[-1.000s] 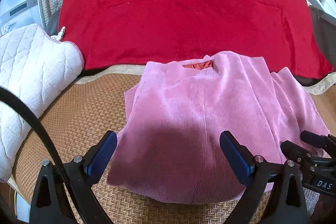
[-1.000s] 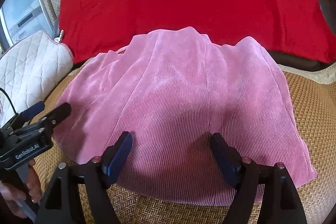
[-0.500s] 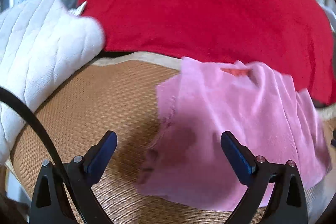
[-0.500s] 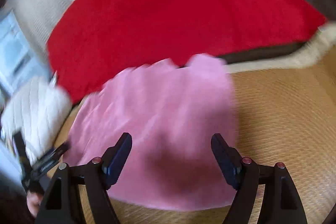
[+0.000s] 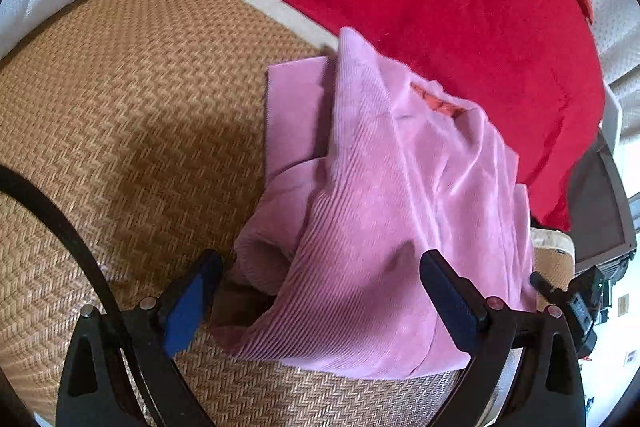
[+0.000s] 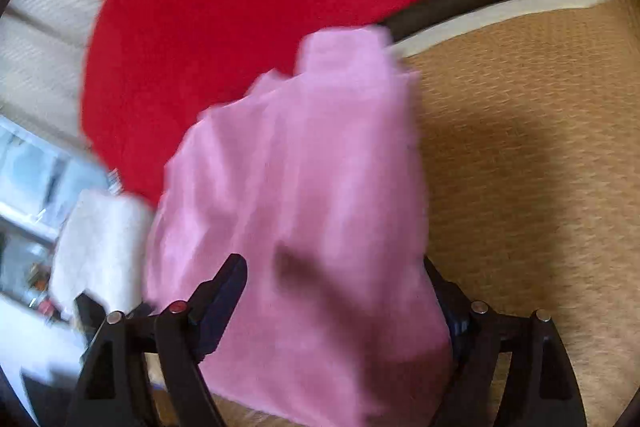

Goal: Fold large clothes

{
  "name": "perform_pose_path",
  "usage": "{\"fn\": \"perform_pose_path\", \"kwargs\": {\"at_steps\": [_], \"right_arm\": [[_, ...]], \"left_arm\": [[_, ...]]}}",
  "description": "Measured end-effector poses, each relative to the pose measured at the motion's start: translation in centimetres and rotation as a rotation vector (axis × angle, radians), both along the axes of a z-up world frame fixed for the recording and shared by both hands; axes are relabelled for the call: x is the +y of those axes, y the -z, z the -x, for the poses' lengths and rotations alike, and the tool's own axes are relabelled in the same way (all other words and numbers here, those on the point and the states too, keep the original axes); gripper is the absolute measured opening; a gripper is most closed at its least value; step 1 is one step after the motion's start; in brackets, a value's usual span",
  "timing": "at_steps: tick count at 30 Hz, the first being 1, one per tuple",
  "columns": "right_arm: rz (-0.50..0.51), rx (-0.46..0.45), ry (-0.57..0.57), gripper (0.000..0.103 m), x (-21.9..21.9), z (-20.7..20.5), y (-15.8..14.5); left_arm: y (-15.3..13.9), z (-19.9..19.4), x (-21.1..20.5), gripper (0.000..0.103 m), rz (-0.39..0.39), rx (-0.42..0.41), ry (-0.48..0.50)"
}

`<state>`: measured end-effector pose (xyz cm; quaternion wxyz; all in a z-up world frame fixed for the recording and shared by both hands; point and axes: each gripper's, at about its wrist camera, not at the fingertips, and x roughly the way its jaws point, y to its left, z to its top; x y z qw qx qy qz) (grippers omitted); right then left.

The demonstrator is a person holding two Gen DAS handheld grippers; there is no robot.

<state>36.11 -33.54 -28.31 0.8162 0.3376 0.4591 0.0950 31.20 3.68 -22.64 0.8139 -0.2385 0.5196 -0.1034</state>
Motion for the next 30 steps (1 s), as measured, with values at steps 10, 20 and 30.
{"fn": "perform_pose_path", "kwargs": {"at_steps": [10,20,30], "right_arm": [[0.249,-0.045,-0.032,0.033,4.4,0.0,-0.6],[0.29,-0.142,-0.091,0.021,5.5,5.2,-3.7],[0.242,-0.025,-0.074,0.029,3.2,6.3,-2.1]], "left_arm": [[-0.1,-0.7,-2.2,0.048,-0.054,-0.068,0.052],[-2.6,2.4,-1.0,0.025,-0.033,-0.157,0.122],[-1.5,3.0,0.9,0.058,-0.082,-0.07,0.07]]}}
